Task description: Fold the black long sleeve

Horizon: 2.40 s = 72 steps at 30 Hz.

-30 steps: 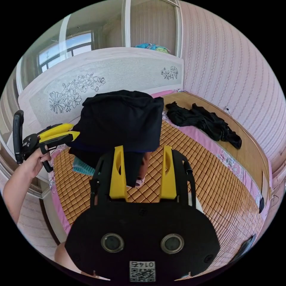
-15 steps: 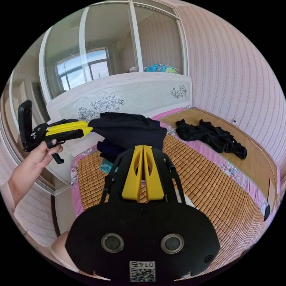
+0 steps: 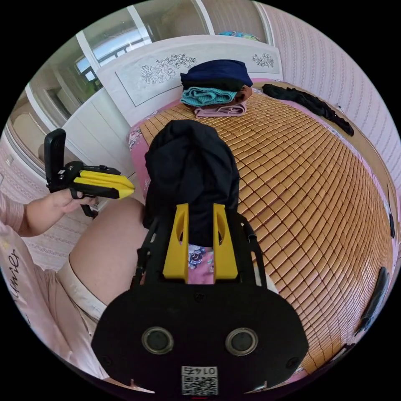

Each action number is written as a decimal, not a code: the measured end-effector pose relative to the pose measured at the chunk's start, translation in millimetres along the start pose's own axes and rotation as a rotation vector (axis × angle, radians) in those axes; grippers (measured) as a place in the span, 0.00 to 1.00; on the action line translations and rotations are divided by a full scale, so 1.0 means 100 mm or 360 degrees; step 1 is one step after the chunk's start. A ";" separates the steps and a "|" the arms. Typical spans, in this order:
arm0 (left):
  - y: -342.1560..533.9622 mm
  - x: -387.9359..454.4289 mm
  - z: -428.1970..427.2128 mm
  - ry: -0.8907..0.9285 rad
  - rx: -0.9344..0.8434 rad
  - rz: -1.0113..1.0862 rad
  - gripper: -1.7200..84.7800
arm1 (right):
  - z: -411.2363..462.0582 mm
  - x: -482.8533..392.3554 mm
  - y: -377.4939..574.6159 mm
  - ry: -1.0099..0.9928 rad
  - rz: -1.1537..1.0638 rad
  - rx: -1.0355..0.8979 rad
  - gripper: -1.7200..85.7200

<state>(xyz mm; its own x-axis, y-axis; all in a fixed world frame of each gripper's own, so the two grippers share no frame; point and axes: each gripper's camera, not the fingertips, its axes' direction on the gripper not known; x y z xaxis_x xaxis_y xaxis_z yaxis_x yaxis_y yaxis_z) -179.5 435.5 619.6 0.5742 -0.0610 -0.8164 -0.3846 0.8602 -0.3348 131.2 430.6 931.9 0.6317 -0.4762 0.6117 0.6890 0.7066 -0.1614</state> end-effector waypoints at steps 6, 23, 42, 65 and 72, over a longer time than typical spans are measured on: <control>0.50 -0.42 -0.37 -0.0387 -0.0055 -0.0253 0.08 | 0.19 -0.31 0.26 -0.0221 0.0039 -0.0014 0.20; -0.27 -0.88 0.68 -0.0199 -0.0594 -0.0157 0.02 | 0.10 0.60 0.27 -0.0115 0.0258 -0.0207 0.03; -1.60 -0.44 -0.79 0.0078 0.0294 0.0049 0.01 | -3.26 2.48 2.32 -0.0276 0.0848 0.1059 0.02; -1.21 1.13 0.81 -0.0184 -0.0488 0.0331 0.02 | -3.63 2.43 3.58 -0.0208 0.1195 0.0579 0.02; -0.78 1.31 -0.36 -0.0011 -0.0335 0.0364 0.01 | -4.47 1.99 3.69 -0.0116 0.1044 0.0760 0.02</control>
<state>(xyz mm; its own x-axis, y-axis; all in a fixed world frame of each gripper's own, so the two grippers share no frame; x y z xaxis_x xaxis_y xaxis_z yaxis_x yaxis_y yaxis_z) -100.4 341.9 522.0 0.4600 0.1261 -0.8789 -0.6451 0.7276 -0.2332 669.9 362.4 648.1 0.8181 0.1357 0.5589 -0.0497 0.9848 -0.1665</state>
